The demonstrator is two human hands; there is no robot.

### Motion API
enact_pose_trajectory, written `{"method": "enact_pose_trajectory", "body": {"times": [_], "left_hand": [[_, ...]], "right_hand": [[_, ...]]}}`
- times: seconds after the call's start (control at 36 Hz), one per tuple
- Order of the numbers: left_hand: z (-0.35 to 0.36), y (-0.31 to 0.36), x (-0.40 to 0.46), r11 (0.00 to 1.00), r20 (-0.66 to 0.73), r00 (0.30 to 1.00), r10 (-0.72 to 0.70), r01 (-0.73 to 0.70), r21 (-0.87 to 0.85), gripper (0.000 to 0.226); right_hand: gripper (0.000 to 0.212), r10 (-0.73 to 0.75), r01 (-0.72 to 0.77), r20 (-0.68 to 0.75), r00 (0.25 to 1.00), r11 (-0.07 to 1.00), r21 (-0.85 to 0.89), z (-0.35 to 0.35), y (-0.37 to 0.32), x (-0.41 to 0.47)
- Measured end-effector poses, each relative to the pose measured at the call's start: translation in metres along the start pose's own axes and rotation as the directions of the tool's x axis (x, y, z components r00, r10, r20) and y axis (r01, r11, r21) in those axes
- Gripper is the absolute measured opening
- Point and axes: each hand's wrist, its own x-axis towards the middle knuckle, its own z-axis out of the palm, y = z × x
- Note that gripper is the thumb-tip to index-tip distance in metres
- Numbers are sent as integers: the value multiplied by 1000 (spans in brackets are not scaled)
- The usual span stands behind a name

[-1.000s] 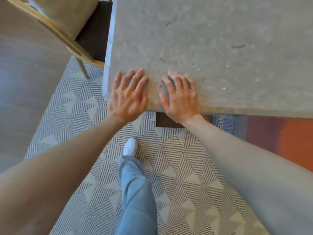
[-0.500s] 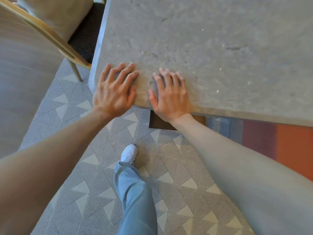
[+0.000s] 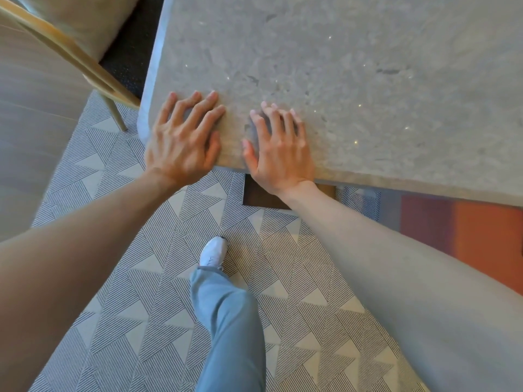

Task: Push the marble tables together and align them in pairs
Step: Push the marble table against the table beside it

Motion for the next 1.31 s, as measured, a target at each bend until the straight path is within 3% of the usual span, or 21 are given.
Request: {"method": "enact_pose_trajectory", "body": {"times": [0.17, 0.33, 0.42, 0.5, 0.61, 0.83, 0.97, 1.08, 1.31], "left_hand": [[-6, 2, 1, 999, 68, 997, -34, 36, -29, 42], [-20, 29, 42, 978, 300, 939, -169, 198, -68, 32], [-29, 52, 78, 976, 428, 901, -68, 149, -159, 28], [-38, 75, 120, 948, 461, 887, -3, 149, -280, 29], [-54, 120, 173, 943, 459, 888, 37, 122, -311, 34], [-47, 268, 228, 930, 438, 892, 112, 61, -362, 37], [-28, 359, 227, 884, 508, 861, -6, 242, -400, 41], [-17, 409, 210, 874, 576, 817, -17, 292, -387, 44], [9, 502, 221, 938, 518, 854, 54, 135, -321, 57]], "right_hand": [[55, 21, -23, 86, 996, 999, 31, -8, -1, 1], [55, -28, -11, 354, 935, 994, 109, -35, 5, 13], [53, -72, 15, 437, 897, 991, 132, -57, 26, 30], [50, -4, -52, 426, 905, 992, 119, -82, 67, 45], [45, 123, -168, 386, 914, 982, 85, -122, 137, 45], [38, 246, -264, 370, 896, 965, -1, -167, 304, -19], [39, 243, -265, 440, 864, 964, -13, -173, 396, -69], [39, 294, -339, 470, 833, 941, 13, -179, 437, -105], [47, 347, -404, 455, 820, 914, 33, -158, 510, -157]]}}
